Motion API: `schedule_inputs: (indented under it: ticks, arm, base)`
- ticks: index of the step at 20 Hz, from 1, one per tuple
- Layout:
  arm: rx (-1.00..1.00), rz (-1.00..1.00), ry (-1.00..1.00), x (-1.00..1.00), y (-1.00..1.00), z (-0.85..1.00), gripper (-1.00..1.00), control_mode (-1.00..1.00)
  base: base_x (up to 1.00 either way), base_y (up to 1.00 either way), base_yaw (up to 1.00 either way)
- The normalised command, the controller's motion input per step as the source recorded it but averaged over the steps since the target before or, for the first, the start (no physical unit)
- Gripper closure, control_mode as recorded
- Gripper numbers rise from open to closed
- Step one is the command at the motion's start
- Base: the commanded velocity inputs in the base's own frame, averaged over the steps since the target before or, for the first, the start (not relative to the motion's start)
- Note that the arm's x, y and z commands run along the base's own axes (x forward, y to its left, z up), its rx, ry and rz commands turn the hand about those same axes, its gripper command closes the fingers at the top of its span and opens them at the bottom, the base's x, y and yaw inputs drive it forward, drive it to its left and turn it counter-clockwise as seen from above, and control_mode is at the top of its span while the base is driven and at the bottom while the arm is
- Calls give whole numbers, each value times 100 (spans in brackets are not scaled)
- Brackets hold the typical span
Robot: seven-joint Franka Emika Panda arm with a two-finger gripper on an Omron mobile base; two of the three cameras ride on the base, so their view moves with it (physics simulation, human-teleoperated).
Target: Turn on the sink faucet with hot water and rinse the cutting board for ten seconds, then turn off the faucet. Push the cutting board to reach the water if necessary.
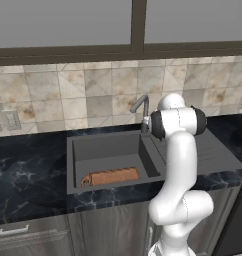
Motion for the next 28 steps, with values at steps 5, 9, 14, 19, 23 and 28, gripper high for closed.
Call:
schedule_inputs:
  ticks: [5,9,14,19,23,28]
  arm:
    - [0,0,0,1,0,0,-100,-100]
    - [0,0,0,2,0,0,-100,-100]
    - [0,0,0,2,0,0,-100,-100]
    - [0,0,0,5,0,0,-100,-100]
    - [0,0,0,6,0,0,-100,-100]
    - [0,0,0,2,0,0,-100,-100]
  base:
    - [0,0,0]
    - [0,0,0]
    - [0,0,0]
    - [0,0,0]
    - [0,0,0]
    - [0,0,0]
